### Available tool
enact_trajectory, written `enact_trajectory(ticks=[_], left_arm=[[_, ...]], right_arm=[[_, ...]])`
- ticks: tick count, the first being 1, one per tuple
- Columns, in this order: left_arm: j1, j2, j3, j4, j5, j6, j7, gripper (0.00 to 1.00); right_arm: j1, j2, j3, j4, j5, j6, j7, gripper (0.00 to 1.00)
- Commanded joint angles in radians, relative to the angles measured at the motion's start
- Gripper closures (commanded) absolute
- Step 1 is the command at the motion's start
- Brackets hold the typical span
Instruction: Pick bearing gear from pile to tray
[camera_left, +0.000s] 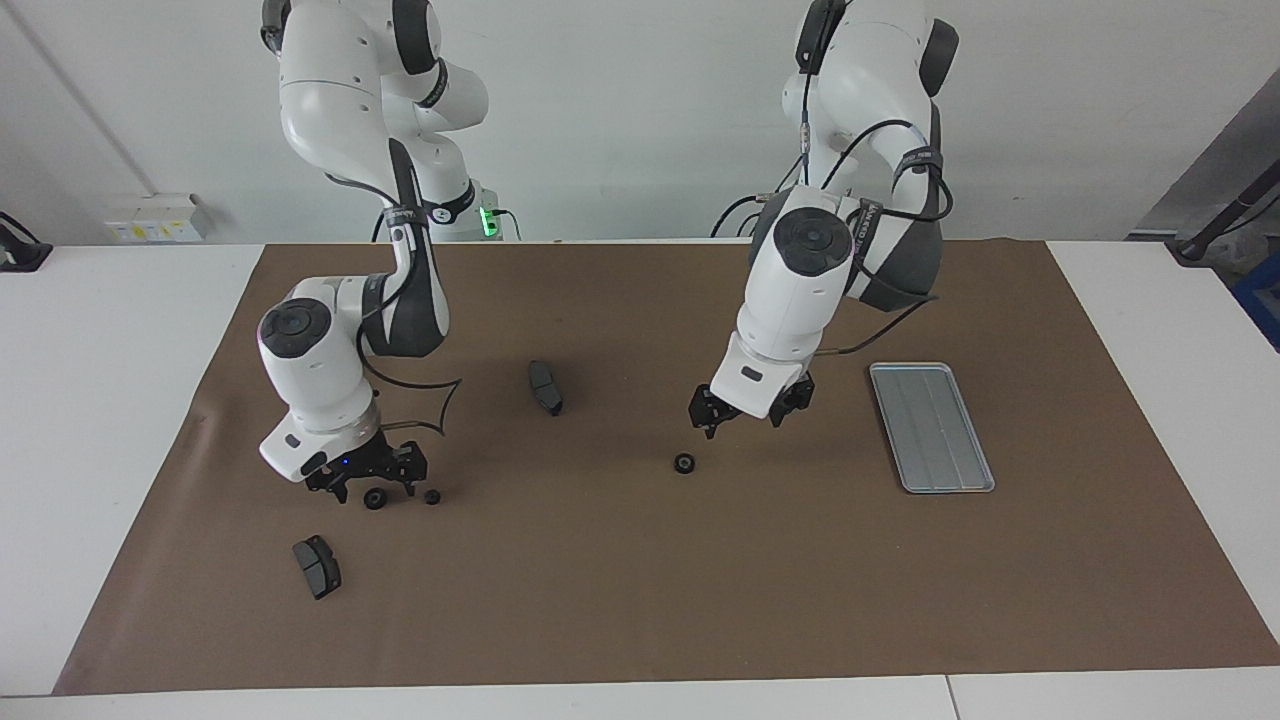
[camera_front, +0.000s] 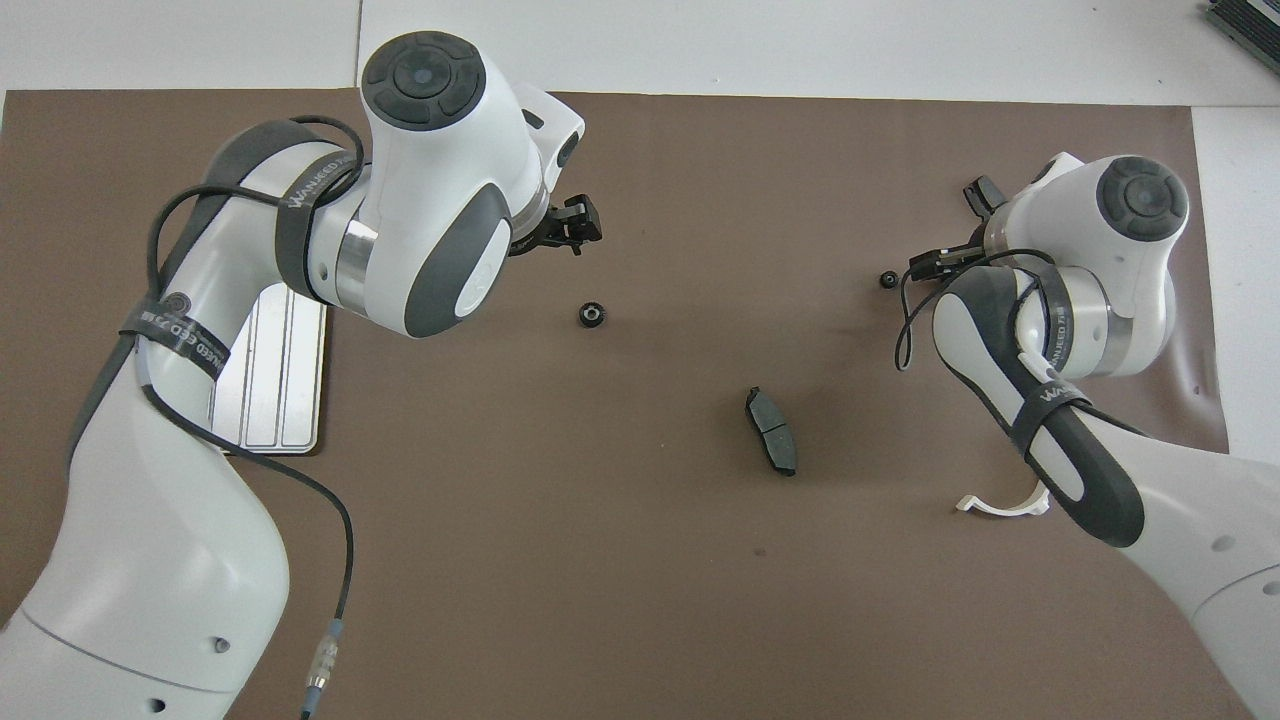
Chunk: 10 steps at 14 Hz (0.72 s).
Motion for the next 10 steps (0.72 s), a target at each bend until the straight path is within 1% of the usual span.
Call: enact_trajectory(ticks=[1,5,7,9,10], left_arm=[[-0.031,0.036,0.016,0.001,0.023,0.059,-0.033,0.0],[-0.04,0.033,0.016,-0.088,0.046,0.177,-0.033,0.0],[-0.042,0.018,0.016,-0.18,0.052,0.272,-0.033,0.0],[-0.05,0.001,0.014,-0.243,0.054,0.313,-0.033,0.0],[-0.051,-0.005,0.014,-0.251,0.054,0.314,-0.033,0.0]], right_arm=[[-0.009,-0.026,0.017,-0.065,-0.001,0.028,-0.034,0.0],[-0.016,-0.022,0.017,-0.069,-0.001,0.045,-0.046,0.0],[-0.021,-0.017,0.017,-0.069,0.003,0.087,-0.046,0.0],[-0.024,-0.013,0.017,-0.066,0.058,0.09,-0.049,0.0],[-0.024,-0.013,0.017,-0.068,0.085,0.09,-0.052,0.01]])
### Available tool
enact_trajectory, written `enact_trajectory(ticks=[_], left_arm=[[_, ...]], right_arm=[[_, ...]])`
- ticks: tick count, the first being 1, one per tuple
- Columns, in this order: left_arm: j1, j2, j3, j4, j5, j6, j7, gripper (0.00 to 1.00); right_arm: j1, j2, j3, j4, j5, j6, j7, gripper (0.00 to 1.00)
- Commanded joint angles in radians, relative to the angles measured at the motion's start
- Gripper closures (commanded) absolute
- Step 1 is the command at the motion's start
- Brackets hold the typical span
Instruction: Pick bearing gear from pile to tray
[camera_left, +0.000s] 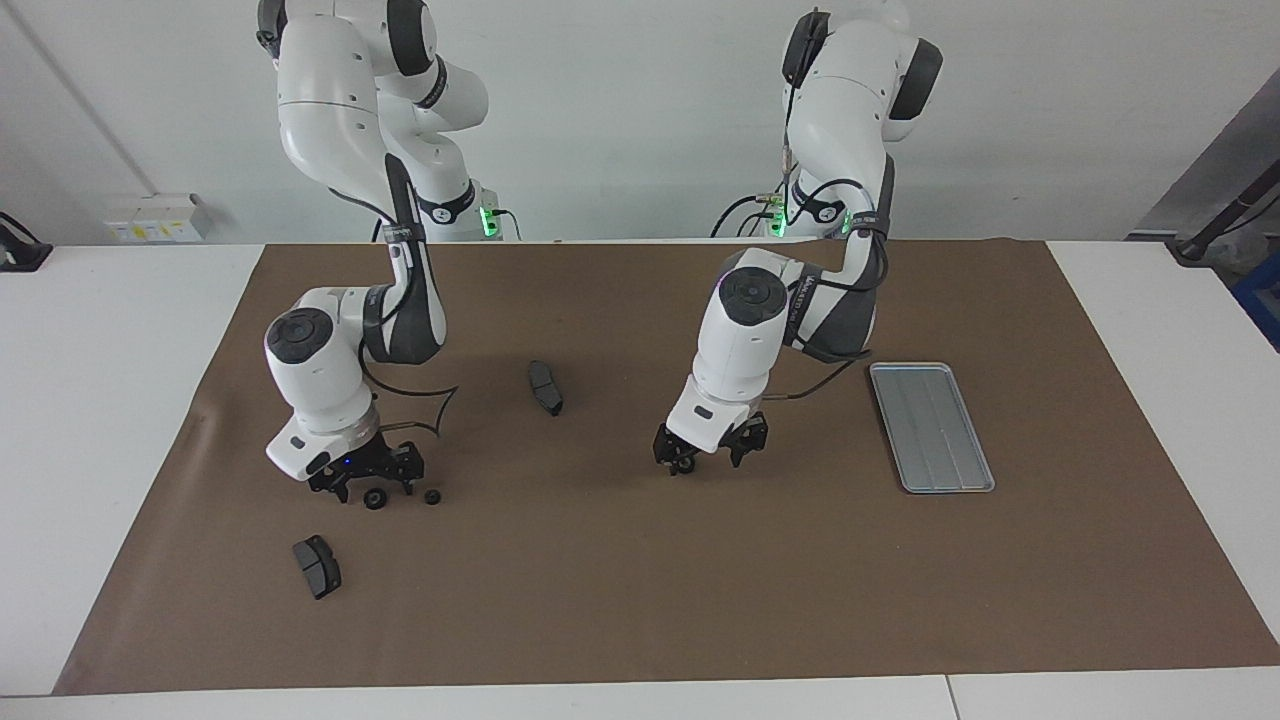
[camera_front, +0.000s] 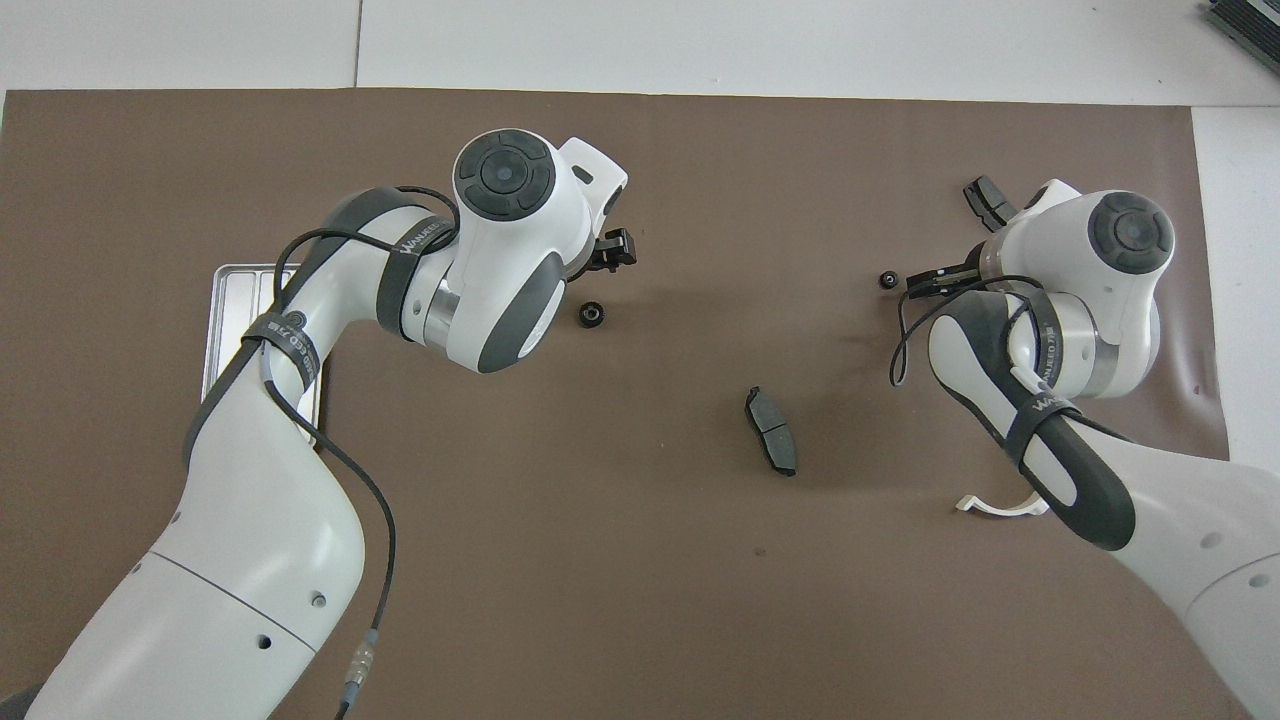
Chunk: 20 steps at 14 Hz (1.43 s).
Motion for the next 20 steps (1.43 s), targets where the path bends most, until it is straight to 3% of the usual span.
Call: enact_trajectory(ticks=[1,4,9,10,11,12,13,20], left_arm=[[-0.022,-0.053,0.014,-0.086,0.023,0.037,-0.018,0.0],[-0.031,-0.053,0.014,-0.104,0.023,0.048,-0.017,0.0],[-0.059,-0.008,0.014,-0.089,0.049,0.024,-0.015,0.0],[-0.062,-0.007,0.014,-0.08,0.047,0.023,-0.015,0.0],[-0.063,-0.005,0.014,-0.08,0.047,0.029,-0.015,0.0],[-0.063,-0.005,0.014,-0.08,0.049,0.04,-0.015,0.0],[-0.059,-0.005,0.014,-0.081,0.053,0.055,-0.014,0.0],[-0.056,0.027,0.014,-0.081,0.064,0.109,-0.008,0.0]], right_arm=[[-0.023,-0.011,0.013,-0.022,0.055,0.024,-0.031,0.02],[-0.032,-0.011,0.013,-0.023,0.055,0.024,-0.049,0.08],[-0.035,-0.008,0.013,-0.022,0.055,0.027,-0.057,0.37],[-0.035,-0.008,0.013,-0.023,0.056,0.033,-0.055,0.49],[-0.034,-0.008,0.013,-0.022,0.056,0.033,-0.054,0.72],[-0.034,-0.005,0.013,-0.022,0.056,0.033,-0.052,0.88],[-0.034,-0.005,0.013,-0.022,0.056,0.033,-0.049,1.0],[-0.027,-0.024,0.013,-0.006,0.056,0.009,-0.025,1.0]])
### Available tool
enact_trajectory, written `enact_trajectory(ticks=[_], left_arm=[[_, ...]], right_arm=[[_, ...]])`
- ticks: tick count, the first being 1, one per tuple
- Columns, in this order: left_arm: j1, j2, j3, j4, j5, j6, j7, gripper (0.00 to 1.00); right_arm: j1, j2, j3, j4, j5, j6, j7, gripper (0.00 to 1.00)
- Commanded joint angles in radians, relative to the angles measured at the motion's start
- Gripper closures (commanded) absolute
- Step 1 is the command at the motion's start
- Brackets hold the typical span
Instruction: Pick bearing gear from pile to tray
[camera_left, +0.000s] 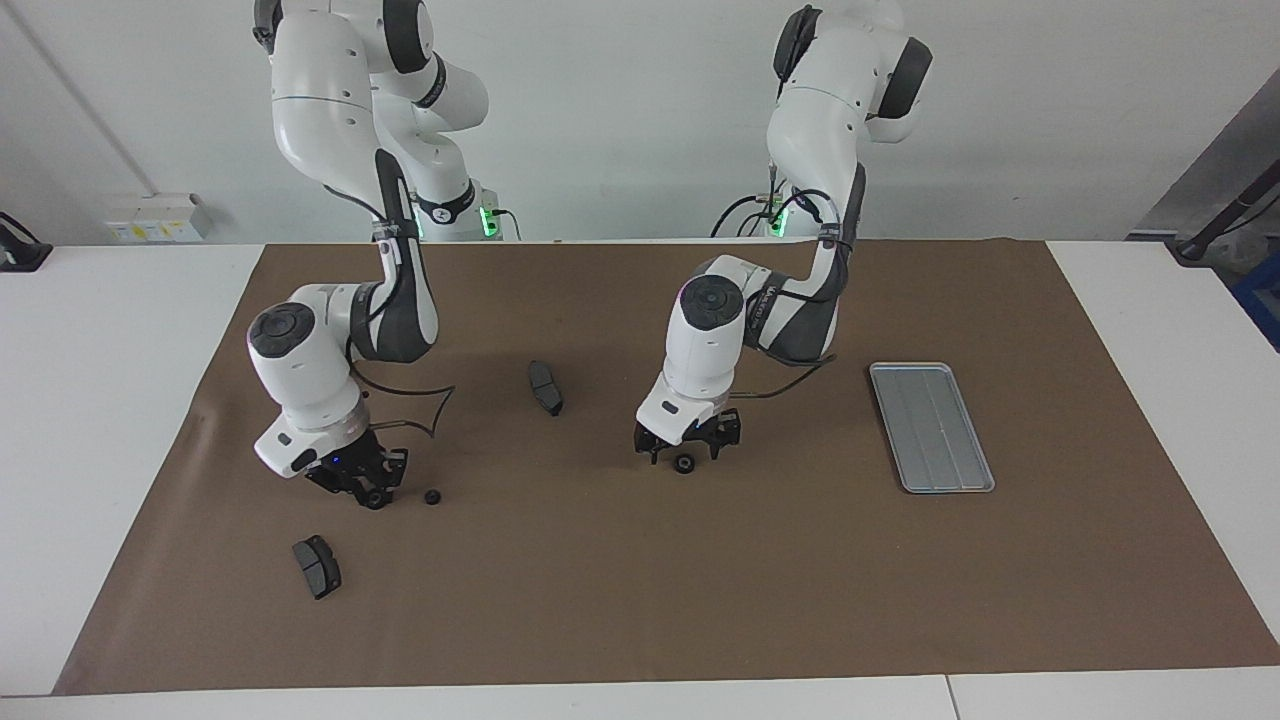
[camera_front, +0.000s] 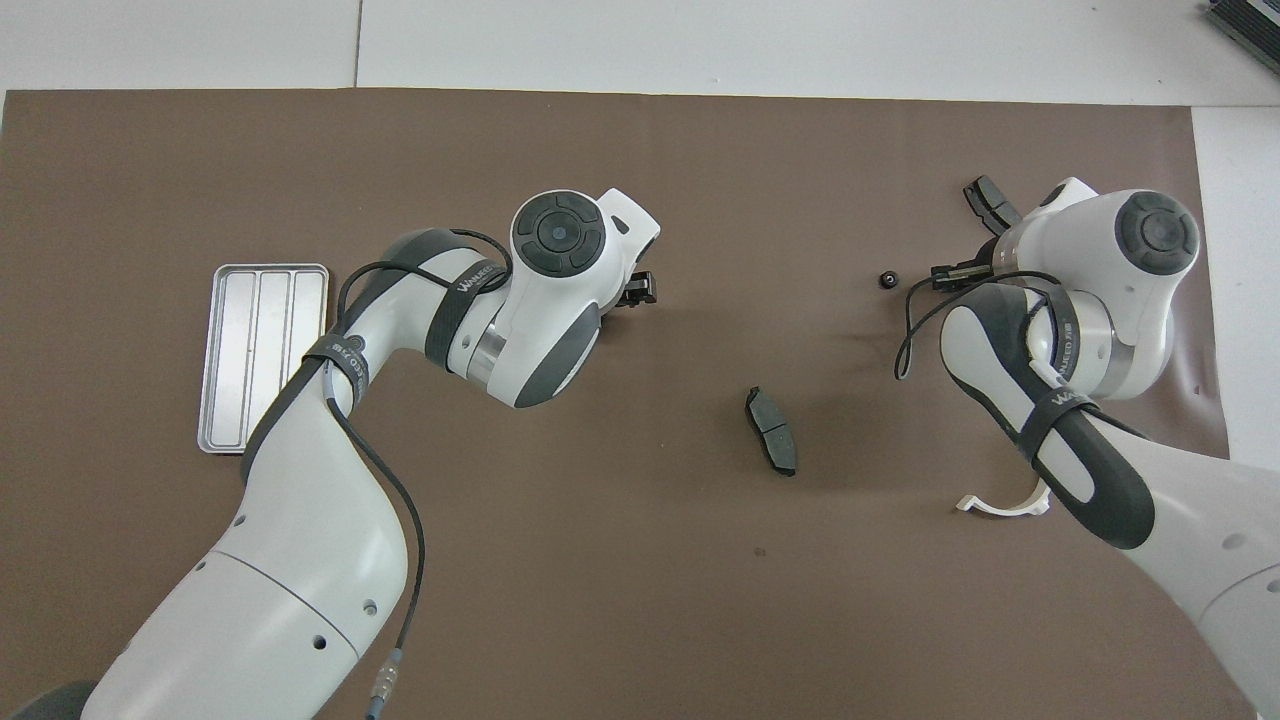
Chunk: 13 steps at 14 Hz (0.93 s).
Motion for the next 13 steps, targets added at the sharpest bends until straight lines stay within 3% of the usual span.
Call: enact_trajectory(ticks=[1,4,10,13], left_arm=[[-0.005,0.016,0.008,-0.007,0.032,0.034,-0.006,0.0],[-0.005,0.019,0.008,-0.007,0.058,0.024,-0.004,0.0],[-0.008,0.019,0.005,-0.004,0.055,0.002,-0.003,0.0],[-0.013,0.016,0.005,-0.006,0.055,-0.019,-0.001,0.0]], right_arm=[[-0.008,-0.018,0.008,-0.003,0.016,-0.007,-0.005,1.0],[-0.003,-0.033,0.008,-0.005,0.016,-0.03,0.009,1.0],[0.015,-0.132,0.015,-0.005,0.016,-0.221,0.079,1.0],[0.022,-0.136,0.015,-0.008,0.016,-0.228,0.081,1.0]])
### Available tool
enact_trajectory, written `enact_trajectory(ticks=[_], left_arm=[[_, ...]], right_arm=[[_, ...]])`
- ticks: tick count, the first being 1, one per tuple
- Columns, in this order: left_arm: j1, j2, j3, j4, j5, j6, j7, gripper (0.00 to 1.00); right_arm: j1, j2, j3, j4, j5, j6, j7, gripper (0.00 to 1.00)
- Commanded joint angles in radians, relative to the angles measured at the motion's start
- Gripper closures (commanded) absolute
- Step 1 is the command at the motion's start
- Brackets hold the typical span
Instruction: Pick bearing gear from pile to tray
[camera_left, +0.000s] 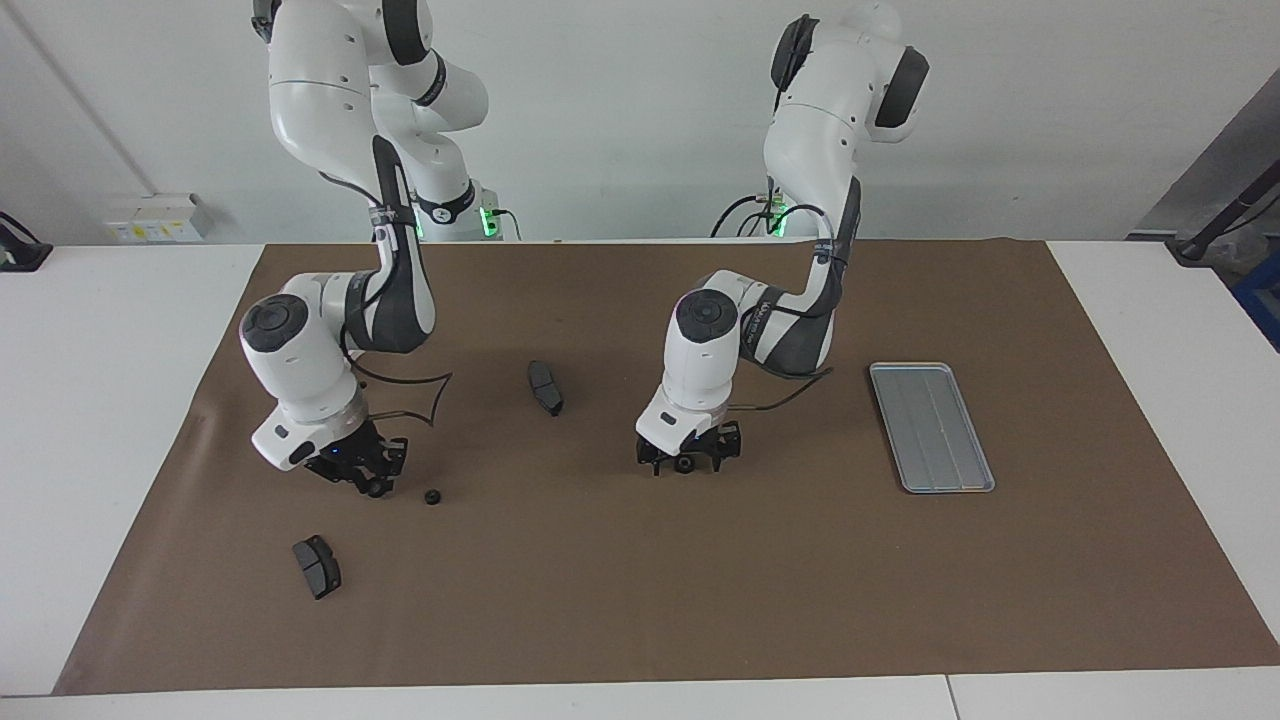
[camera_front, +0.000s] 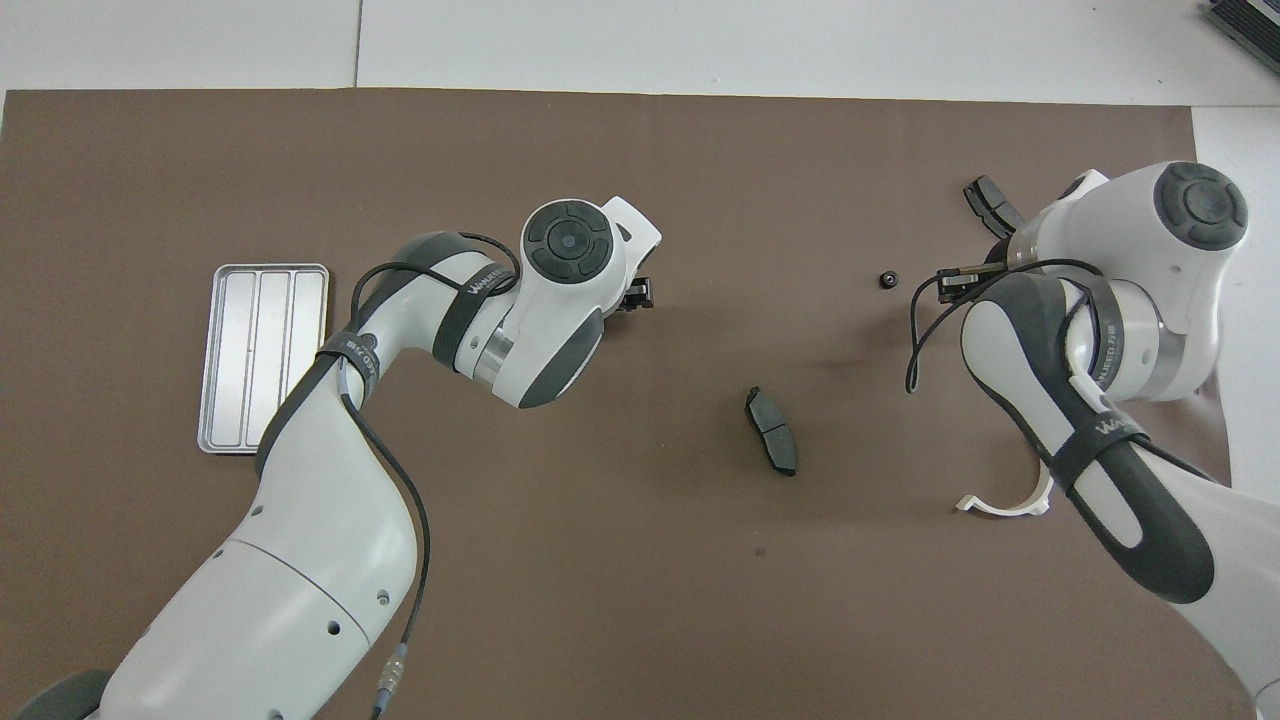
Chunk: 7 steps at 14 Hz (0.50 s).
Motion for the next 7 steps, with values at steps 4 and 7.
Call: enact_trajectory(ticks=[4,7], left_arm=[[-0.015,-0.007,0.004,-0.006,0.013,-0.044,0.0,0.08],[-0.014,-0.007,0.001,-0.004,0.008,-0.044,0.0,0.25]], right_arm=[[-0.003,-0.009,0.009,-0.016,0.014,-0.002,0.022,1.0],[-0.003,-0.009,0.009,-0.018,0.014,-0.001,0.021,1.0]])
